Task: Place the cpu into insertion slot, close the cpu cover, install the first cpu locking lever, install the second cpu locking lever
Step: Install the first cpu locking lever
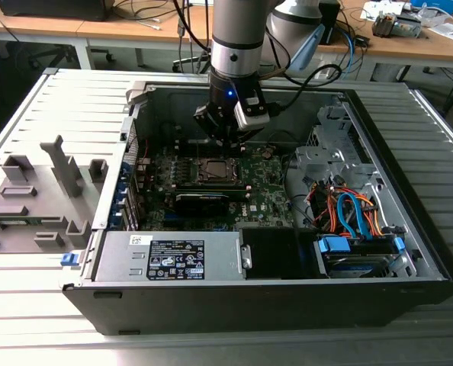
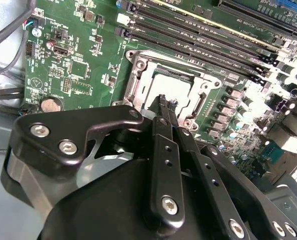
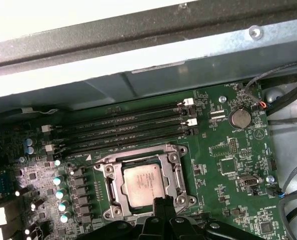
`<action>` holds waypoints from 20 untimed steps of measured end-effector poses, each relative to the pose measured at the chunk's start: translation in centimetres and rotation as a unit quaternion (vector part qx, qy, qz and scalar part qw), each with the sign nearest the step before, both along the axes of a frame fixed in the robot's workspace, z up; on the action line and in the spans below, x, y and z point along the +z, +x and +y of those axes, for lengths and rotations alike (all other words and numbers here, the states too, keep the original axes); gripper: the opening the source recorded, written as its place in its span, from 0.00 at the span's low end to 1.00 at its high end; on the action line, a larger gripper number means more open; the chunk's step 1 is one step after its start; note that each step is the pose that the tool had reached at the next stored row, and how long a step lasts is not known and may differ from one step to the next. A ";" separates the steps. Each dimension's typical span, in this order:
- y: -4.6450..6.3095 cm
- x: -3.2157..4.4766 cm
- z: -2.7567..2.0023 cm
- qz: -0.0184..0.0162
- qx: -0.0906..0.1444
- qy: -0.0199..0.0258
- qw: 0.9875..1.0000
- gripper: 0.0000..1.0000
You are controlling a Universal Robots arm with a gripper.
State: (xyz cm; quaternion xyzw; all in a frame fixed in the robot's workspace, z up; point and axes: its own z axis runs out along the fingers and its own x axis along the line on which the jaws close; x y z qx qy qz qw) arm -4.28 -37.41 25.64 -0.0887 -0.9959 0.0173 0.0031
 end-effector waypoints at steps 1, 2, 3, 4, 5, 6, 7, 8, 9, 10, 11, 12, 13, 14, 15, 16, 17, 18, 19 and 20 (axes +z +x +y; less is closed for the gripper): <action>0.0 0.00 0.00 0.000 0.002 0.000 1.000 0.11; 0.0 0.00 0.00 0.000 0.003 0.000 1.000 0.11; 0.0 0.00 0.00 0.000 0.005 0.000 1.000 0.11; 0.0 0.00 0.00 0.000 0.007 0.000 1.000 0.11; 0.0 0.00 0.00 0.000 0.008 0.000 1.000 0.11; 0.0 0.00 0.00 0.000 0.010 0.000 1.000 0.11; 0.0 0.00 0.00 0.000 0.012 0.000 1.000 0.11; 0.0 0.00 0.00 0.000 0.014 0.000 1.000 0.11; 0.0 0.00 0.00 0.000 0.016 0.000 1.000 0.11; 0.0 0.00 0.00 0.000 0.018 0.000 1.000 0.11; 0.0 0.00 0.00 0.000 0.021 0.000 1.000 0.11; 0.0 0.00 0.00 0.000 0.023 0.000 1.000 0.11; 0.0 0.00 0.00 0.000 0.025 0.000 1.000 0.11; 0.0 0.00 0.00 0.000 0.027 0.000 1.000 0.11; 0.0 0.00 0.00 0.000 0.029 0.000 1.000 0.11; 0.0 0.00 0.00 0.000 0.031 0.000 1.000 0.11; 0.0 0.00 0.00 0.000 0.032 0.000 0.999 0.11; 0.0 0.00 0.00 0.000 0.034 0.000 0.999 0.11; 0.0 0.00 0.00 0.000 0.036 0.000 0.999 0.11; 0.0 0.00 0.00 0.000 0.038 0.000 0.999 0.11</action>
